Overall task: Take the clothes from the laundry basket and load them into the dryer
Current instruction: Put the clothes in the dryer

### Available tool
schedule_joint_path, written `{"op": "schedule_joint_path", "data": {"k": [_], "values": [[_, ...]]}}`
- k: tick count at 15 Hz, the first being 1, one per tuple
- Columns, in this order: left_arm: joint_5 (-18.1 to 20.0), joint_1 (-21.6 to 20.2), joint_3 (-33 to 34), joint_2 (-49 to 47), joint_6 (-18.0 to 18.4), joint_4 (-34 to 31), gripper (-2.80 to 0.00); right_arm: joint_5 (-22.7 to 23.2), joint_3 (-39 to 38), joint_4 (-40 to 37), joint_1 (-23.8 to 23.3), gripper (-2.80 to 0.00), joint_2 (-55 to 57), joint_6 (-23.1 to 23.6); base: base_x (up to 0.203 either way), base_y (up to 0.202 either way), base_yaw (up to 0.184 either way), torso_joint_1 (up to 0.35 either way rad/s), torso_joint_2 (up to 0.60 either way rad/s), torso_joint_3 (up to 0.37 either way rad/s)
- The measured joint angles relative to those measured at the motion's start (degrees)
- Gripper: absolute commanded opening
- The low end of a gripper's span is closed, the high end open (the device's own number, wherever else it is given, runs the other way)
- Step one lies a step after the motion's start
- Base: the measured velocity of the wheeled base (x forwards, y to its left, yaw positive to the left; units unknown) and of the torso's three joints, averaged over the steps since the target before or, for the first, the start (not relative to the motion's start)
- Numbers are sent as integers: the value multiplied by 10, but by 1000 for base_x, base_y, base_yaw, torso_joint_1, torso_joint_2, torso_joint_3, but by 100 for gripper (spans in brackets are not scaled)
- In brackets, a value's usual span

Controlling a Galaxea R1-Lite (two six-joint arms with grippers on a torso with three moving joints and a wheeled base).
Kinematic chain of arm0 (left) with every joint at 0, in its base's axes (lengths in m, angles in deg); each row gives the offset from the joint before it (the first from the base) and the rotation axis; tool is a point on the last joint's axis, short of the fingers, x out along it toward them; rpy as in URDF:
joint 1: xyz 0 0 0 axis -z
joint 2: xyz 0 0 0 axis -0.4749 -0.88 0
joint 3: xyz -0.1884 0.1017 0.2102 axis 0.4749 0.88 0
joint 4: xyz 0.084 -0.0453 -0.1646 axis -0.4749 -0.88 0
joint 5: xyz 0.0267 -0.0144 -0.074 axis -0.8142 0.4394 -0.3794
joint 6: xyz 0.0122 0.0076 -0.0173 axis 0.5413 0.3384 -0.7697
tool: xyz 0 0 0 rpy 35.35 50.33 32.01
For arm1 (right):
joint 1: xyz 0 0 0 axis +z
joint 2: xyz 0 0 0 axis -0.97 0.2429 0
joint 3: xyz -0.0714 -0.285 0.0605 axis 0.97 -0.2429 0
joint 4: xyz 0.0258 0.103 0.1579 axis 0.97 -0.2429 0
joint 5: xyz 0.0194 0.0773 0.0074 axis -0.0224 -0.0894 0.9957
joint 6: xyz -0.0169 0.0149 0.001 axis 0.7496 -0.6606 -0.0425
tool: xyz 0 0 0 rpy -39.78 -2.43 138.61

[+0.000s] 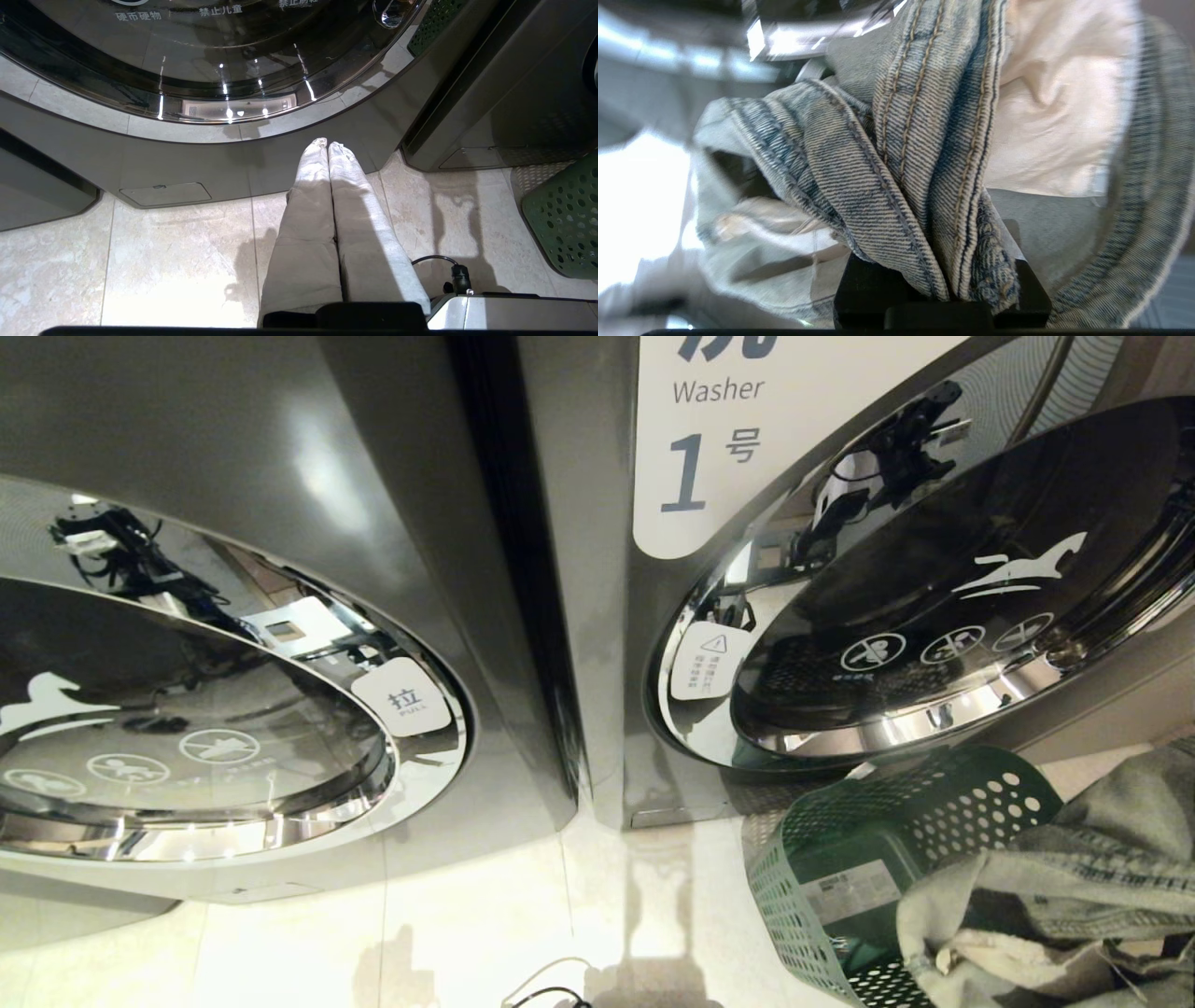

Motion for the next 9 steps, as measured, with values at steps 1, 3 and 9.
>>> {"op": "schedule_joint_path", "data": {"k": [1, 3, 9], "values": [[0, 0, 0, 0, 0, 0, -280, 6, -1, -40, 7, -280, -31, 4, 0, 0, 0, 0, 0, 0], [0, 0, 0, 0, 0, 0, -280, 17, 3, -110, 15, -280, -82, 10, 0, 0, 0, 0, 0, 0], [0, 0, 0, 0, 0, 0, -280, 15, 1, -134, 18, -280, -148, 12, 0, 0, 0, 0, 0, 0]]}}
